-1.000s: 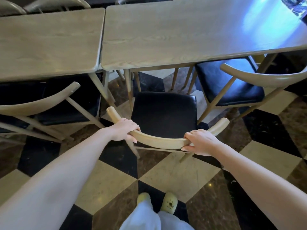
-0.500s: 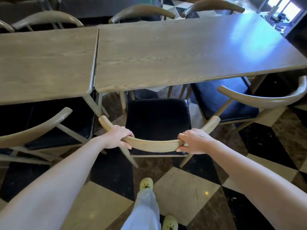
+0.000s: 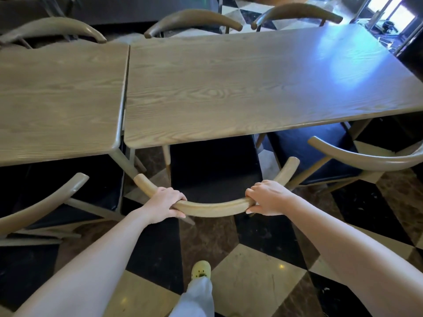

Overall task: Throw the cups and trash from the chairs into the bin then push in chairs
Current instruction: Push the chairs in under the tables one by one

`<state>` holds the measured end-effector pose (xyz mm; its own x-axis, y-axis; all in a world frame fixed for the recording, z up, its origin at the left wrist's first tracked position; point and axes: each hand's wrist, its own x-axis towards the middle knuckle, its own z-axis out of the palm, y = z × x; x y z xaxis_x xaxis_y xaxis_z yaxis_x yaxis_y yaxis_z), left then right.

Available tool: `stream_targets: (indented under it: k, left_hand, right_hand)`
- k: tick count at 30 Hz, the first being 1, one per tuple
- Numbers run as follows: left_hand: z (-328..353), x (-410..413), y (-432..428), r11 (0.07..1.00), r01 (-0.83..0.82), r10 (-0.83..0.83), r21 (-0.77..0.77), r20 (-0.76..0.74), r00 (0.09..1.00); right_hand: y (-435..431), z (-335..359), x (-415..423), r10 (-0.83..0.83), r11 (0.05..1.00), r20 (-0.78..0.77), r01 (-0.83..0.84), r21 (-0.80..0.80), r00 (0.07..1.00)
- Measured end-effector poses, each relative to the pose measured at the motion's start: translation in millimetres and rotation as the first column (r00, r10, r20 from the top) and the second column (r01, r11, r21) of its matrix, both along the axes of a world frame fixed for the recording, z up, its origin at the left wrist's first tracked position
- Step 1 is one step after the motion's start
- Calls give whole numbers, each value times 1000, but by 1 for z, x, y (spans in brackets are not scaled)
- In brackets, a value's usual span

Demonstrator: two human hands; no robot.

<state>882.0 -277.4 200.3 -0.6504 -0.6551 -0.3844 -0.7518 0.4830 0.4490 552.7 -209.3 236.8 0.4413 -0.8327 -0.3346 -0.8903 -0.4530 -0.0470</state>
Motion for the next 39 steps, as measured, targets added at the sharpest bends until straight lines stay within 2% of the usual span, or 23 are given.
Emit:
stream_targets:
  k: [18, 28, 36, 39]
  left_hand:
    - [-5, -30, -40, 996, -1, 0, -89, -16, 1000]
    - [5, -52, -43, 995, 34, -31, -90, 30, 999]
    - [3, -49, -48, 993, 74, -71, -93, 35, 997]
    - [2, -46, -49, 998, 58, -56, -40, 39, 998]
  right_hand:
    - [-62, 1, -34, 122, 992, -89, -123, -11, 989]
    - [-50, -18, -50, -32, 998, -27, 33, 54, 999]
    - [-48, -22, -52, -54, 996, 7, 53, 77, 999]
    - [-47, -24, -51, -77, 993, 5, 76, 93, 997]
